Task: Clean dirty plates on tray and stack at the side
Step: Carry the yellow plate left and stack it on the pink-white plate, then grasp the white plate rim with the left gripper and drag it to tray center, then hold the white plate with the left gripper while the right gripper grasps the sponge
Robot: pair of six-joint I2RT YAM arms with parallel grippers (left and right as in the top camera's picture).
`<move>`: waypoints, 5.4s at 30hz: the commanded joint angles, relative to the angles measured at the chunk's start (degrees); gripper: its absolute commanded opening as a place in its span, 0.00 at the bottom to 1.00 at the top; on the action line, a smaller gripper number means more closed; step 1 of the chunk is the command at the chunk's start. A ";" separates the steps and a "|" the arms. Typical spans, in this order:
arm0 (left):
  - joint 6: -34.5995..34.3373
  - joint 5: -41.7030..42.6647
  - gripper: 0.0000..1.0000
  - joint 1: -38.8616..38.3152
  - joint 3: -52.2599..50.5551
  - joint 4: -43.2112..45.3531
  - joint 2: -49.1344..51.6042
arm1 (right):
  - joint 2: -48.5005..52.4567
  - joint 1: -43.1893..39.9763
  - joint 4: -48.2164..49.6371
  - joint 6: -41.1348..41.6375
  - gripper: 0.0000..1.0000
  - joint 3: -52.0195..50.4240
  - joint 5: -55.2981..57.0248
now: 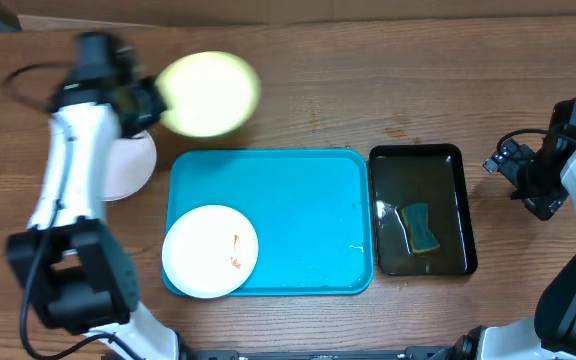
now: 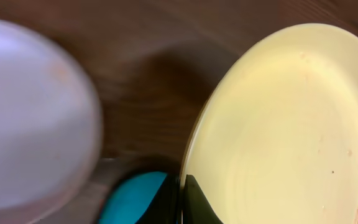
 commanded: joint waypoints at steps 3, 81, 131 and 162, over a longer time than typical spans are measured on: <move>-1.64 2.16 0.04 12.70 -3.74 -1.07 0.26 | -1.05 -0.02 0.24 0.31 1.00 1.33 -0.07; 10.19 15.91 0.42 0.15 -46.73 -0.98 -18.60 | -1.05 -0.02 0.24 0.31 1.00 1.33 -0.07; 2.84 -10.25 0.47 -25.46 -41.22 11.98 -18.38 | -1.05 -0.02 0.24 0.31 1.00 1.33 -0.07; 3.13 -4.76 0.40 -25.29 -42.42 18.67 -11.13 | -6.19 11.61 -15.17 -13.35 0.83 1.66 -16.09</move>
